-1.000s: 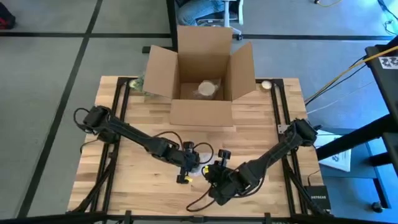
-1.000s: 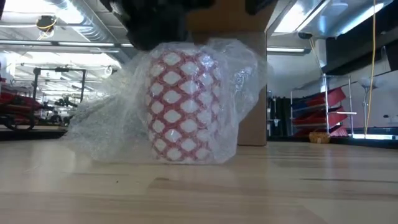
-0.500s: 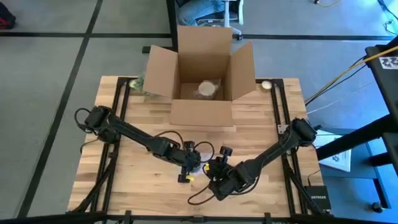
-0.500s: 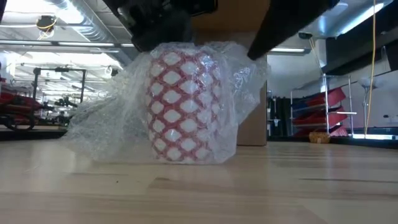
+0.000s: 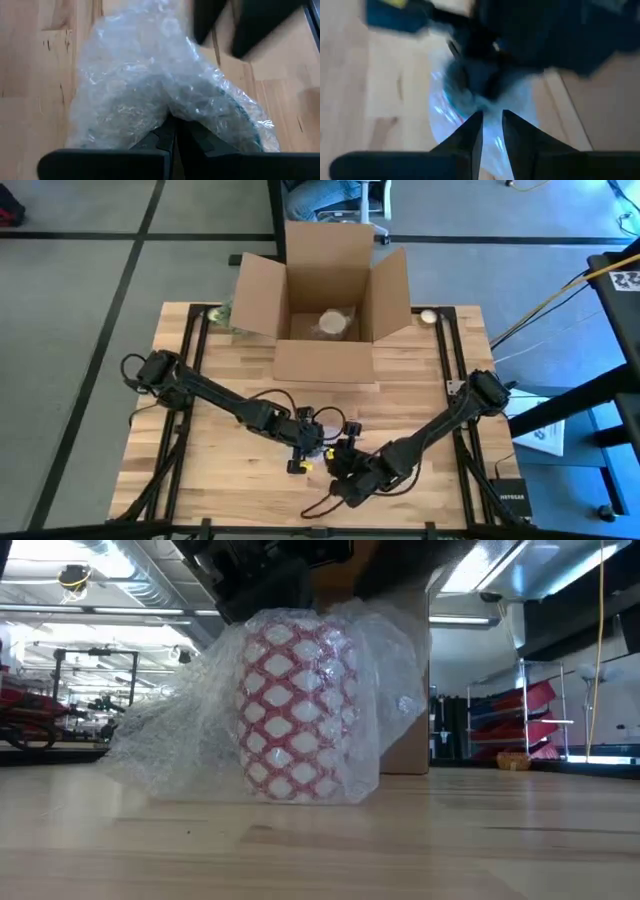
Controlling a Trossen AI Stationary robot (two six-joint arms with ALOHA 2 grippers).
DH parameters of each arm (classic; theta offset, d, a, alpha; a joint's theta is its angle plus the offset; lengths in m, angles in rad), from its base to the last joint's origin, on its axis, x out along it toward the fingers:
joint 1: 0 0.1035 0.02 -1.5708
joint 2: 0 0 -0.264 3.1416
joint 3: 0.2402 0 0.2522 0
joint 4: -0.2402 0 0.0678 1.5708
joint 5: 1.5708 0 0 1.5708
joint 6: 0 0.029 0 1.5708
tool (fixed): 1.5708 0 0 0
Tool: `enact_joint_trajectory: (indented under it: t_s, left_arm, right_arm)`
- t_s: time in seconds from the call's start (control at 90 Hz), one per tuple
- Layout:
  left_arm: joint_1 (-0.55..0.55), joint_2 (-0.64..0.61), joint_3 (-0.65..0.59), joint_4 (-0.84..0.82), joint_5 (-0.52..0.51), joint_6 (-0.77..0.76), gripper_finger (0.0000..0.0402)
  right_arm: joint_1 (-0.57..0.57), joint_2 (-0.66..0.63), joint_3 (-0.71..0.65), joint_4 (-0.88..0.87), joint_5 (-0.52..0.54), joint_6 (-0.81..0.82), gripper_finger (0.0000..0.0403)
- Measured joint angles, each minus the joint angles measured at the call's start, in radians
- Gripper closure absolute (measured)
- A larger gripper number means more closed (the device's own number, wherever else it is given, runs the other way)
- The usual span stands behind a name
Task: Wrap mug
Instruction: Wrap the red mug with bubble wrap
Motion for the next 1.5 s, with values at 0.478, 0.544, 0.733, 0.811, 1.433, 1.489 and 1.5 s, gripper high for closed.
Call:
enact_joint_trajectory:
  t_s: [0.478,0.544,0.733,0.811,1.433,1.489,1.5]
  left_arm:
    - [0.000,0.002,0.013,-0.017,-0.001,0.009,0.0401]
    - [-0.001,0.003,0.031,-0.049,0.000,0.017,0.0401]
    - [-0.005,-0.046,0.057,-0.131,-0.006,0.021,0.0401]
    - [-0.005,-0.076,0.060,-0.153,-0.021,0.026,0.0401]
    - [0.033,-0.160,-0.011,-0.011,-0.026,0.074,0.0401]
    - [0.041,-0.148,-0.036,0.017,0.000,0.062,0.0401]
    - [0.042,-0.146,-0.041,0.022,0.004,0.059,0.0401]
  right_arm:
    - [-0.063,0.051,-0.021,0.085,-0.114,-0.039,0.0343]
    - [-0.063,0.051,-0.021,0.085,-0.121,-0.031,0.0343]
    - [-0.066,0.050,-0.021,0.085,-0.132,-0.016,0.0343]
    - [-0.066,0.050,-0.021,0.083,-0.131,-0.015,0.0343]
    - [-0.066,0.050,-0.021,0.082,-0.141,-0.015,0.0343]
    - [-0.065,0.050,-0.021,0.081,-0.141,-0.015,0.0343]
    - [-0.065,0.050,-0.021,0.081,-0.141,-0.015,0.0343]
